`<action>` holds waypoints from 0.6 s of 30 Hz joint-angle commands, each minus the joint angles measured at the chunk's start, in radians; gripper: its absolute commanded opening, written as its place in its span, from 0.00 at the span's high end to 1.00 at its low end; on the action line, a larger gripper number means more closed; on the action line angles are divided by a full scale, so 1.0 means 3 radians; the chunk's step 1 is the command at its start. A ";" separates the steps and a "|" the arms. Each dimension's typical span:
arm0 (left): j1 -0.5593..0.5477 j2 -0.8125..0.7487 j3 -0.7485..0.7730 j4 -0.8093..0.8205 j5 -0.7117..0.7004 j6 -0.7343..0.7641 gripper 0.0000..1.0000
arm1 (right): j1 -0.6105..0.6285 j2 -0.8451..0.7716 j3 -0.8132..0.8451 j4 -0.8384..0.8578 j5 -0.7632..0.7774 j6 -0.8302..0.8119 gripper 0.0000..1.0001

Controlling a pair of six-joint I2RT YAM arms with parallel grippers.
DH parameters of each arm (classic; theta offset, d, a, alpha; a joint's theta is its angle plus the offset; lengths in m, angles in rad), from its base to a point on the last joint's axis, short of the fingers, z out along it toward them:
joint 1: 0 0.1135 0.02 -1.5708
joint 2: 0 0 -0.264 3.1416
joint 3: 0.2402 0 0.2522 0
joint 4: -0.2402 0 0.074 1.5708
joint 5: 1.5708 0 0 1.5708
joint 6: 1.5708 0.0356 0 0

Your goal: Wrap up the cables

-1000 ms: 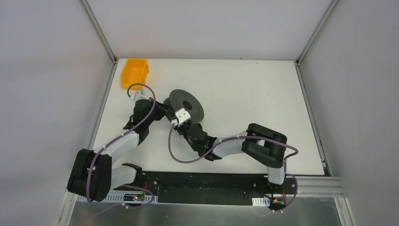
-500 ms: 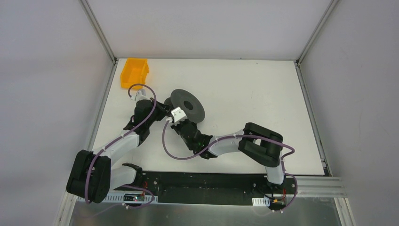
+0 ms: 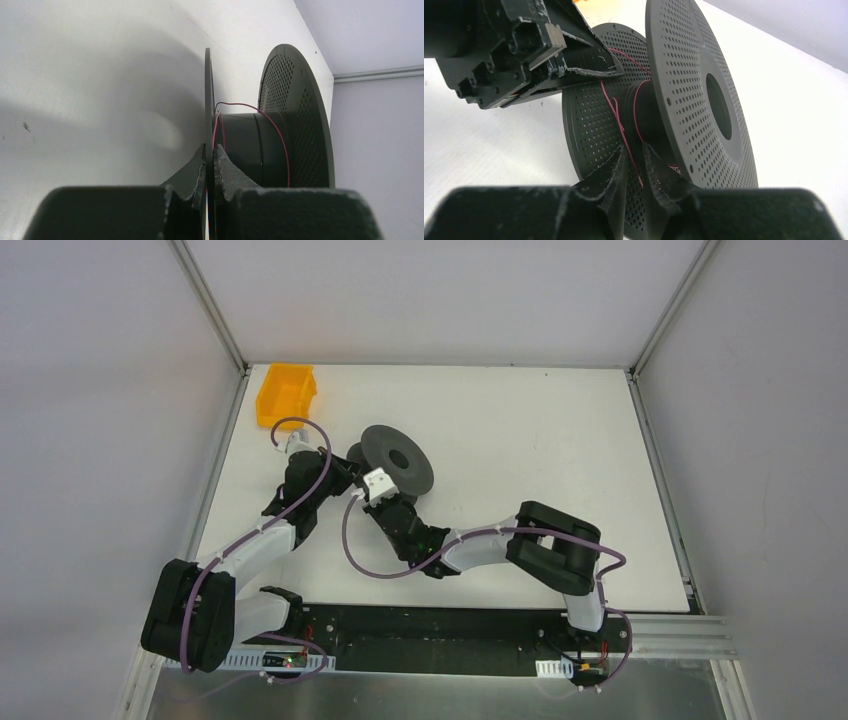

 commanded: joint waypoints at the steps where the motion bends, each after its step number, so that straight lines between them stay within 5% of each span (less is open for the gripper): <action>1: -0.0029 -0.0012 0.0083 -0.0073 -0.0032 0.0088 1.00 | -0.0004 -0.0181 0.0029 0.0172 0.0173 -0.0004 0.79; 18: -0.0030 -0.0010 0.0091 -0.0074 -0.0126 0.0155 1.00 | 0.0108 -0.0601 -0.0223 0.0205 0.0110 -0.0037 0.67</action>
